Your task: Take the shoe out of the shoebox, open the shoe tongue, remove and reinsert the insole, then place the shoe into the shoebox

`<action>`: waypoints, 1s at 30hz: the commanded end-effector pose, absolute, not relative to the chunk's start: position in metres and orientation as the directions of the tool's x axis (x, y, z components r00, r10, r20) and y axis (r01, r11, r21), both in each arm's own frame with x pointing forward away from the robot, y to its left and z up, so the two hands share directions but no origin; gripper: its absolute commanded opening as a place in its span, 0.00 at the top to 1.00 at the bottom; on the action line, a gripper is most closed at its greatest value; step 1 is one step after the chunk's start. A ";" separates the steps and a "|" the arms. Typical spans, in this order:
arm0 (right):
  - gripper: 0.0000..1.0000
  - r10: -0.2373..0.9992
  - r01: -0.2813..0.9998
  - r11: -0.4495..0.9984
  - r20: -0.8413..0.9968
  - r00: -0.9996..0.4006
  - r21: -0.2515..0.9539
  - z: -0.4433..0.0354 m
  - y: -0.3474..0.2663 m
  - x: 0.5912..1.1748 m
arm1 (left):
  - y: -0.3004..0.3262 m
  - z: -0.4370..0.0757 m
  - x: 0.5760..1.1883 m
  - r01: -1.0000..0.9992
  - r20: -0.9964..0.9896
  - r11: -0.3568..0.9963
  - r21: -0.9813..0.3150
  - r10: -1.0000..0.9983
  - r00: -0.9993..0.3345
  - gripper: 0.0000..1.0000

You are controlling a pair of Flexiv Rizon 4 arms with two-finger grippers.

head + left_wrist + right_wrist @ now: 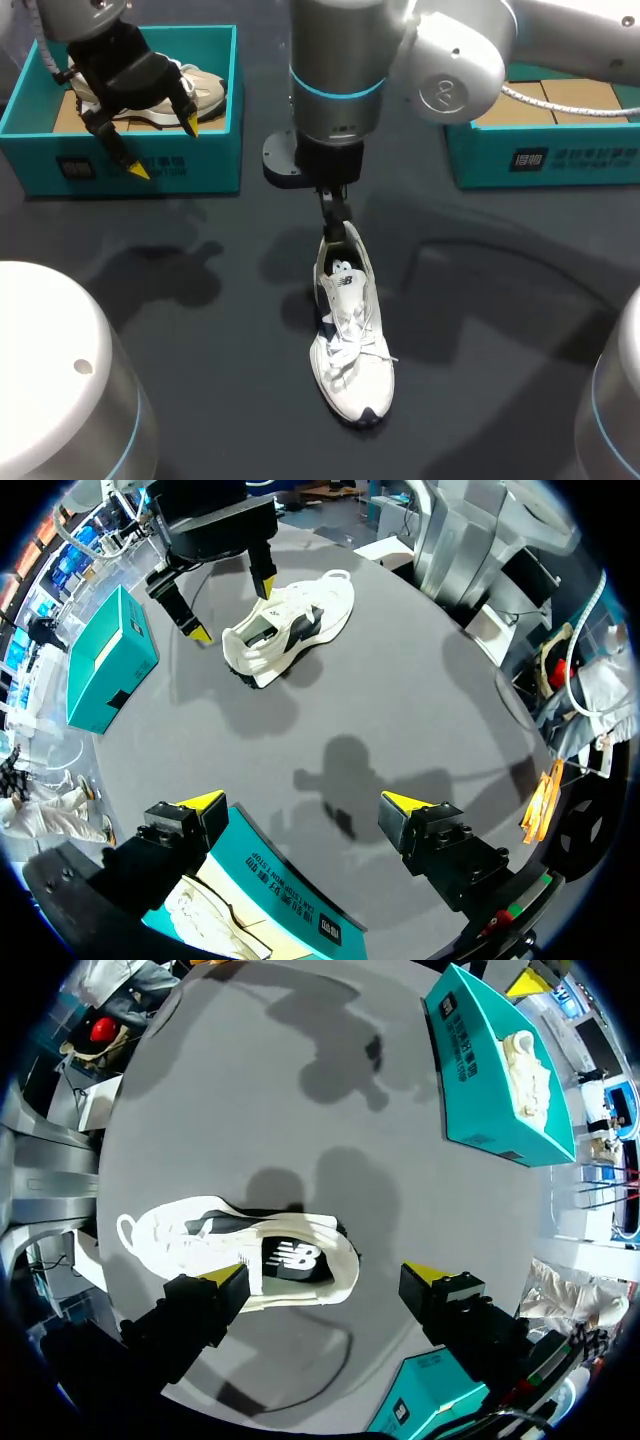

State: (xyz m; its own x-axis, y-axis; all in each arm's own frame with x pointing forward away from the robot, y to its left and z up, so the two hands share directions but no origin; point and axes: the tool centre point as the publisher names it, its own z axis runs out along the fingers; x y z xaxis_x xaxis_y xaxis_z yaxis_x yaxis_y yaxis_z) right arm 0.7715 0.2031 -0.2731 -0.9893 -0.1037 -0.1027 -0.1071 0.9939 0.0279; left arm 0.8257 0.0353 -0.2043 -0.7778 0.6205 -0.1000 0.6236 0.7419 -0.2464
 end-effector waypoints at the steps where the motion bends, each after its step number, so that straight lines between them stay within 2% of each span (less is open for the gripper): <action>1: 0.00 -0.085 -0.089 0.996 -0.105 -0.991 0.033 -0.288 0.202 0.776 | 0.036 -0.204 0.826 0.624 -0.099 0.742 -0.244 0.621 -0.777 0.00; 30: 0.00 -0.007 -0.006 1.000 -0.136 -0.991 -0.012 -0.361 0.185 0.805 | 0.036 -0.204 0.826 0.624 -0.099 0.742 -0.244 0.621 -0.777 0.00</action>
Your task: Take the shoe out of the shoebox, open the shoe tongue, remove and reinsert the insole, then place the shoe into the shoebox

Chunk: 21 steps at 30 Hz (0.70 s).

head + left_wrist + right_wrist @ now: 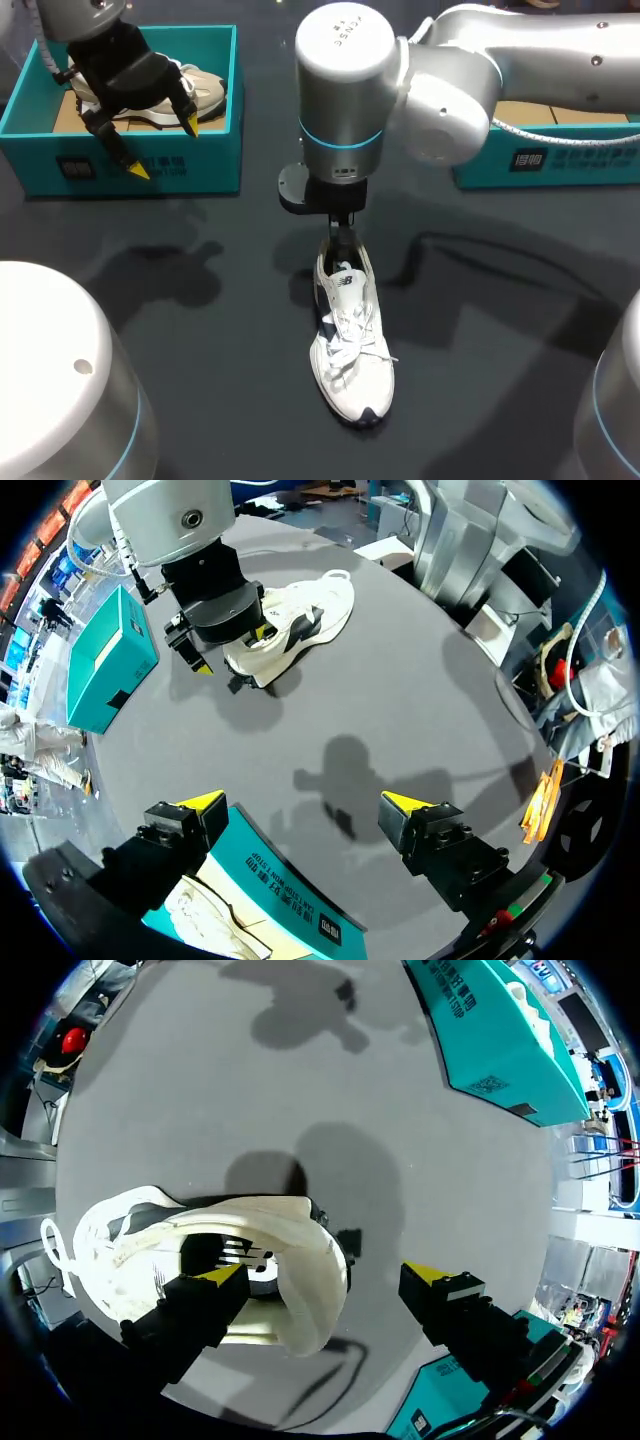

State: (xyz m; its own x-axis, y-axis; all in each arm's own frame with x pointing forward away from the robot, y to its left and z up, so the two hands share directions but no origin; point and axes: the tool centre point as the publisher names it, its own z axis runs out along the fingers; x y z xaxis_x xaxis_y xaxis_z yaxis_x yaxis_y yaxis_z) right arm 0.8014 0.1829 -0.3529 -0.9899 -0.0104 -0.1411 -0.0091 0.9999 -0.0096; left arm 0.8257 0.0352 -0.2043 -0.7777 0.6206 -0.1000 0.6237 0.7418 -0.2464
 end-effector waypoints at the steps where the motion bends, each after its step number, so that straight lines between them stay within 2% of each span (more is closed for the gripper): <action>1: 0.00 -0.002 0.000 1.000 -0.134 -0.991 -0.012 -0.362 0.185 0.805 | 0.036 -0.204 0.826 0.624 -0.099 0.742 -0.244 0.621 -0.777 0.00; 11: 0.13 0.020 0.021 1.000 -0.107 -0.994 -0.008 -0.378 0.178 0.806 | 0.036 -0.204 0.826 0.624 -0.099 0.742 -0.244 0.621 -0.777 0.00; 21: 0.21 0.025 0.025 1.000 -0.098 -0.995 -0.001 -0.382 0.177 0.806 | 0.036 -0.204 0.826 0.624 -0.099 0.742 -0.244 0.621 -0.777 0.00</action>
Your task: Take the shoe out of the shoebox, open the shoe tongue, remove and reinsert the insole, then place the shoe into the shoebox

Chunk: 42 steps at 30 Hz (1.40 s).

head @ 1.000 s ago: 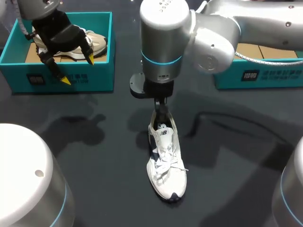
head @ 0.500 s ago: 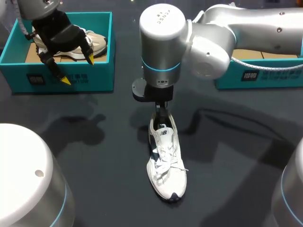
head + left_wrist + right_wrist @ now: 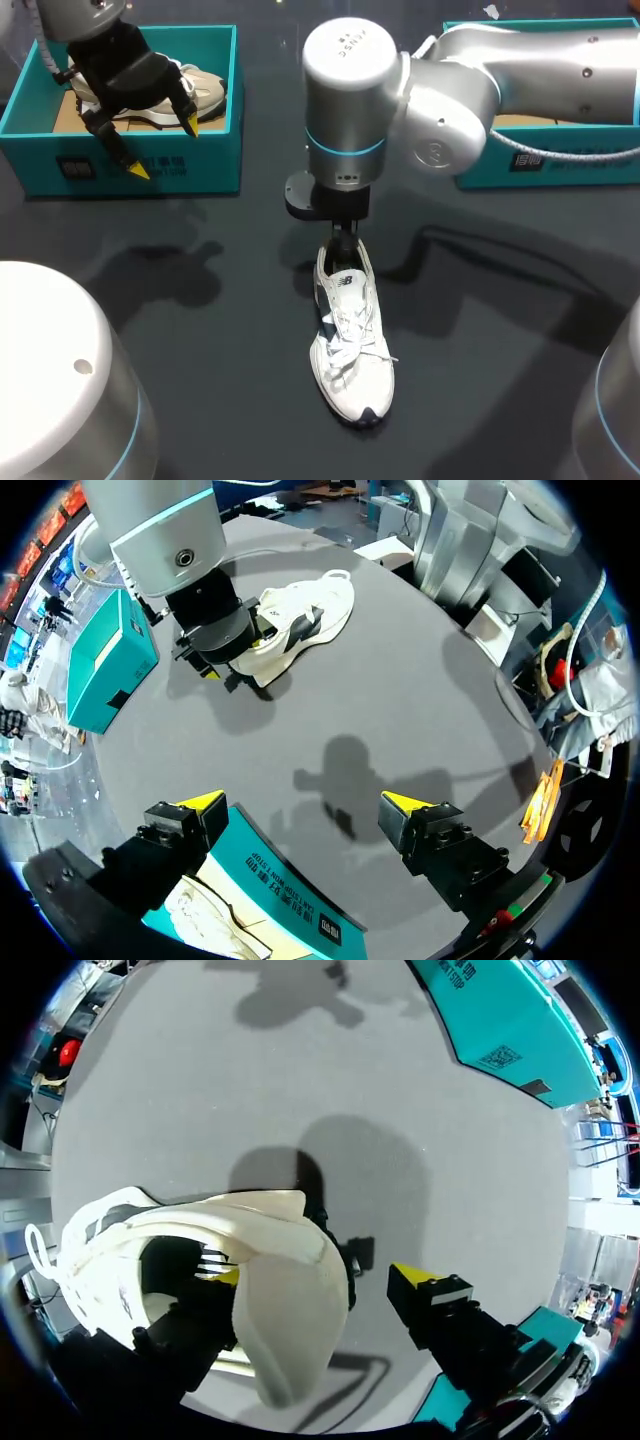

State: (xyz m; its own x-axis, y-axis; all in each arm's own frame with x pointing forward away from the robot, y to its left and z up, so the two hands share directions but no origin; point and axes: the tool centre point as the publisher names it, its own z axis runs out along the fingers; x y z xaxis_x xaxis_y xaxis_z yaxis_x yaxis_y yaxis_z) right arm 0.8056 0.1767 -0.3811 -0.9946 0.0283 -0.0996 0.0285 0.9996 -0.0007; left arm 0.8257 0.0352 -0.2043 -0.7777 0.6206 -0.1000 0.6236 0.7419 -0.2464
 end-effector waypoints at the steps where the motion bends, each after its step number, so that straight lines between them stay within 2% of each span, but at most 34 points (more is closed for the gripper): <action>1: 0.26 0.023 0.023 1.000 -0.097 -0.995 -0.001 -0.382 0.178 0.807 | 0.036 -0.204 0.826 0.624 -0.099 0.742 -0.244 0.621 -0.777 0.00; 2: 0.33 0.021 0.021 1.000 -0.096 -0.995 -0.002 -0.382 0.178 0.807 | 0.036 -0.204 0.826 0.624 -0.099 0.742 -0.244 0.621 -0.777 0.00; 4: 0.53 0.019 0.020 1.000 -0.095 -0.995 -0.003 -0.383 0.179 0.807 | 0.036 -0.204 0.826 0.624 -0.099 0.742 -0.244 0.621 -0.777 0.00; 6: 0.63 0.017 0.018 1.000 -0.094 -0.995 -0.004 -0.383 0.180 0.807 | 0.036 -0.204 0.826 0.624 -0.099 0.742 -0.244 0.621 -0.777 0.00; 9: 0.93 0.015 0.016 1.000 -0.092 -0.996 -0.006 -0.383 0.181 0.807 | 0.036 -0.204 0.826 0.624 -0.099 0.742 -0.244 0.621 -0.777 0.00; 10: 1.00 0.015 0.016 1.000 -0.092 -0.996 -0.006 -0.383 0.181 0.807 | 0.036 -0.204 0.826 0.624 -0.099 0.742 -0.244 0.621 -0.777 0.00; 22: 1.00 0.032 0.034 0.999 -0.106 -0.994 -0.020 -0.357 0.175 0.798 | 0.036 -0.204 0.826 0.624 -0.099 0.742 -0.244 0.621 -0.777 0.00; 40: 1.00 0.099 0.103 0.994 -0.091 -0.991 -0.036 -0.220 0.122 0.818 | 0.036 -0.204 0.826 0.624 -0.099 0.742 -0.244 0.621 -0.777 0.00; 42: 1.00 0.099 0.103 0.994 -0.091 -0.991 -0.036 -0.220 0.122 0.818 | 0.036 -0.204 0.826 0.624 -0.099 0.742 -0.244 0.621 -0.777 0.00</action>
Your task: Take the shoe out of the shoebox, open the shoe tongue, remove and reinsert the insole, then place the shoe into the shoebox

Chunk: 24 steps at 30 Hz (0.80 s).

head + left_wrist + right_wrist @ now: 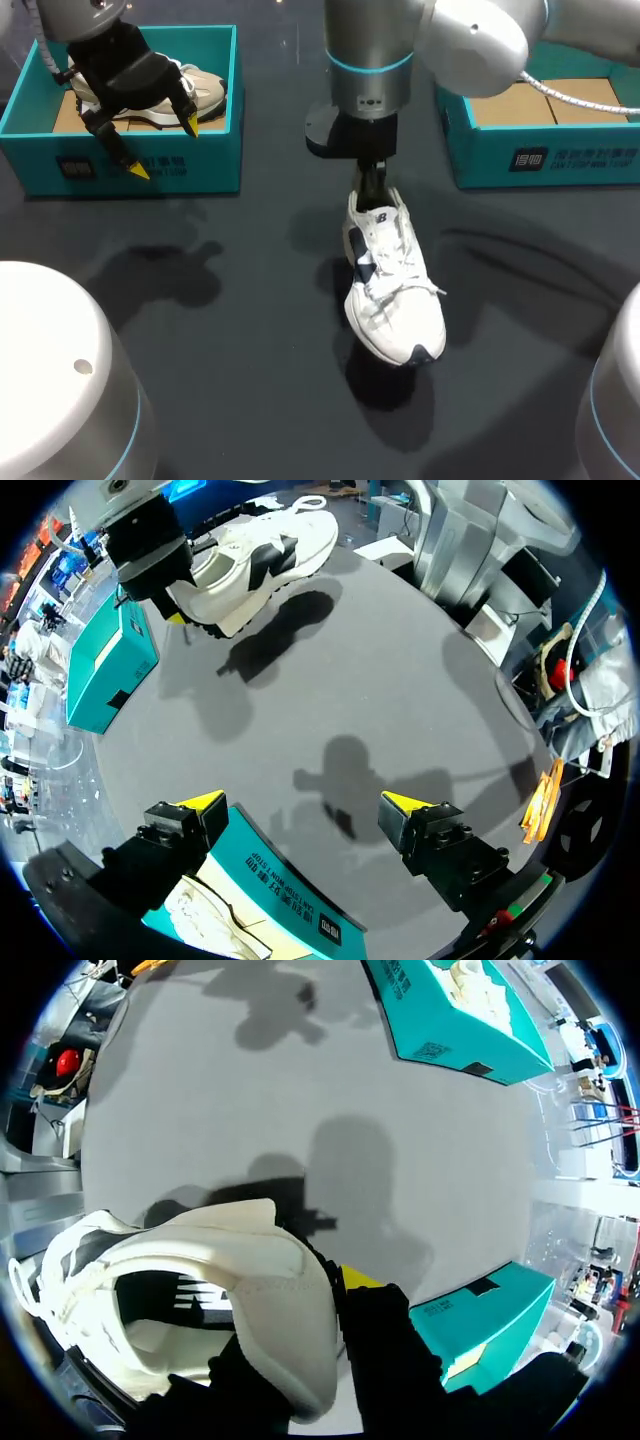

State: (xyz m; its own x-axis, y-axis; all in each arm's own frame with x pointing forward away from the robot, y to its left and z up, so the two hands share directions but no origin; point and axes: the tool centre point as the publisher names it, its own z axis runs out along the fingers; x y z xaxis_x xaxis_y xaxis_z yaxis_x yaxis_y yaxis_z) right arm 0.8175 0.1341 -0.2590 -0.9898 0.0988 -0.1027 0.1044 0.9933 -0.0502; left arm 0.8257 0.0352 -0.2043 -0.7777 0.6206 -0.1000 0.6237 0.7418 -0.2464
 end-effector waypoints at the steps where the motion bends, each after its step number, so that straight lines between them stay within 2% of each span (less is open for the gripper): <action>1: 1.00 0.099 0.103 0.994 -0.091 -0.991 -0.036 -0.220 0.122 0.818 | 0.036 -0.204 0.826 0.624 -0.099 0.742 -0.244 0.621 -0.777 0.00; 19: 1.00 0.099 0.103 0.994 -0.091 -0.991 -0.036 -0.220 0.122 0.818 | 0.036 -0.204 0.826 0.624 -0.099 0.742 -0.244 0.621 -0.777 0.00; 24: 1.00 0.106 0.110 0.993 -0.093 -0.990 -0.045 -0.204 0.100 0.839 | 0.036 -0.204 0.826 0.624 -0.099 0.742 -0.244 0.621 -0.777 0.00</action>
State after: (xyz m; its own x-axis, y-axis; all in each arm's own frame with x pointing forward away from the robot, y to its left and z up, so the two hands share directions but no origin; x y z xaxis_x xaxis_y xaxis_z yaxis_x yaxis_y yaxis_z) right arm 0.8322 0.1112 -0.2158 -0.9883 0.1067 -0.1091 0.1128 0.9923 -0.0515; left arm 0.8258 0.0352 -0.2043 -0.7777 0.6206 -0.1000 0.6236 0.7419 -0.2464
